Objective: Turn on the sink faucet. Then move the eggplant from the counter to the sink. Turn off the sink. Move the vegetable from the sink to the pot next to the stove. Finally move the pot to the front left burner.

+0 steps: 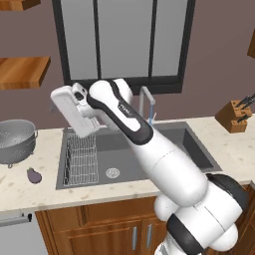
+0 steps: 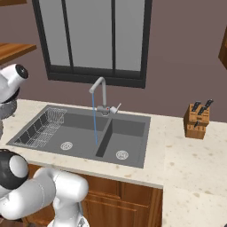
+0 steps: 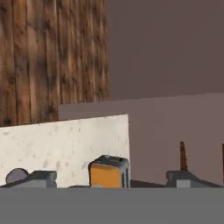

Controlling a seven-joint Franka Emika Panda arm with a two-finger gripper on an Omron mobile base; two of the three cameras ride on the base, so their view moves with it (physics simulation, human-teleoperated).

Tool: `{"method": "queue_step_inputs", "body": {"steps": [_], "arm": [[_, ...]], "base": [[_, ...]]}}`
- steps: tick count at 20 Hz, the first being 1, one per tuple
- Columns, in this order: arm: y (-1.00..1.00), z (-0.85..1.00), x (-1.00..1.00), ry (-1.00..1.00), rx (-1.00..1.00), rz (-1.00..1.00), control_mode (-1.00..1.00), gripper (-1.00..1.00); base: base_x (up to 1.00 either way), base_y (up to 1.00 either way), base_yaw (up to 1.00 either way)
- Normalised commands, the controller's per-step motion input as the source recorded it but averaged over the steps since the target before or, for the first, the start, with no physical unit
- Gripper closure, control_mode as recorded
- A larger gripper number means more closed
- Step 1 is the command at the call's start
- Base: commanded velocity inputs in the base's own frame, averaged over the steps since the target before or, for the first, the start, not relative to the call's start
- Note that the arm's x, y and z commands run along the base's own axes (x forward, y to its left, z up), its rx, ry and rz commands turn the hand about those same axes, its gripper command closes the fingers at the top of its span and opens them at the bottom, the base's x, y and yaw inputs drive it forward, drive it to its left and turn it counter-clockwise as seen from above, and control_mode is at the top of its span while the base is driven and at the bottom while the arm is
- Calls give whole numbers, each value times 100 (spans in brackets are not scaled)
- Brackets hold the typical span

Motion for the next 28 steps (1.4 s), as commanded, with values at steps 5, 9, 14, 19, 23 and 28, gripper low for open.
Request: {"method": "queue_step_inputs", "body": {"steps": [5,9,14,19,23,28], "arm": [[0,-5,0,-55,-44,15,-100,-100],[5,-44,0,-47,-38,10,-100,-100],[8,-64,0,-12,-25,11,-100,-100],[3,-35,5,0,-14,2,-100,-100],[0,-4,1,-13,-3,2,-100,-100],[2,-2,0,-36,-8,18,-100,-100]], "base": [[0,0,0],[0,0,0],[0,0,0],[0,0,0],[0,0,0],[0,0,0]]}}
